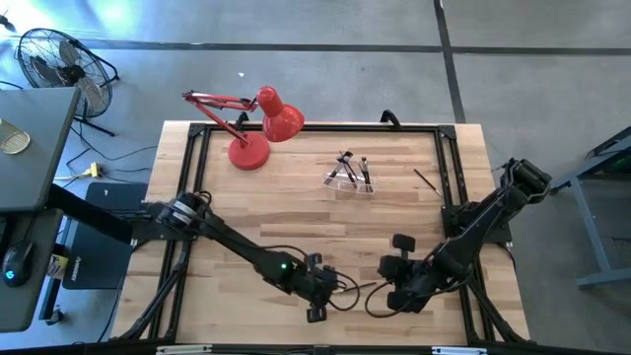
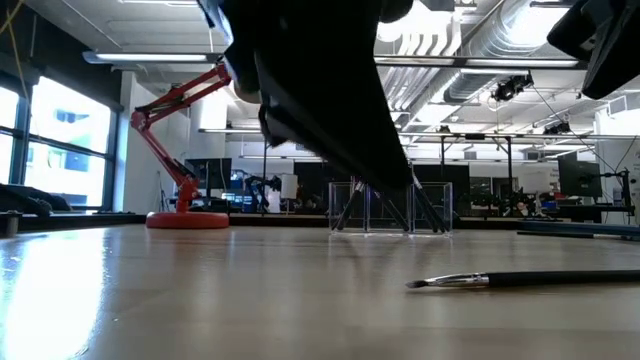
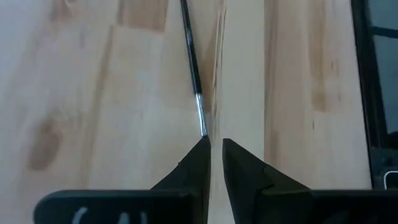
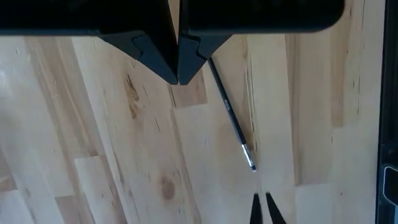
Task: Put items in baskets/containers
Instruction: Put the eyeshadow brush into the transparent organizer
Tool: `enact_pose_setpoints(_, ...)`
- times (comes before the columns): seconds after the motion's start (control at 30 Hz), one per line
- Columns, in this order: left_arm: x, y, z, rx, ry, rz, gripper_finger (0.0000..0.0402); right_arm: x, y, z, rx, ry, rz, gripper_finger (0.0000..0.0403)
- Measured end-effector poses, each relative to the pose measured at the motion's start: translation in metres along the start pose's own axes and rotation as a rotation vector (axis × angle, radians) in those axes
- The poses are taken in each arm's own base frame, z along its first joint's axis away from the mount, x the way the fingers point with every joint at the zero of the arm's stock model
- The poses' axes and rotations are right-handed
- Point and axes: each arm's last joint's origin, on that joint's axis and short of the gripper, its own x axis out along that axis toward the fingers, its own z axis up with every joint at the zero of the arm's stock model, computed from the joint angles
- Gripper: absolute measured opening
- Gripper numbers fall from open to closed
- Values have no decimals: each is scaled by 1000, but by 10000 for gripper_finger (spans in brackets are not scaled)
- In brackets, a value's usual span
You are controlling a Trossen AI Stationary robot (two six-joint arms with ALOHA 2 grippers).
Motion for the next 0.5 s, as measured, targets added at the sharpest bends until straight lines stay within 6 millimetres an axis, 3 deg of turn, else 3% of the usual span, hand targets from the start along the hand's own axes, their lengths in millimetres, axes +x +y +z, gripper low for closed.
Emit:
enact_pose_setpoints(0.23,14,1,-7,-21,22,3,11,0,0,1,-16,-25,-18,2)
enact_pose_setpoints(0.5,15,0,-4,-18,-21,12,1,0,-1,2,-19,-50,-42,1)
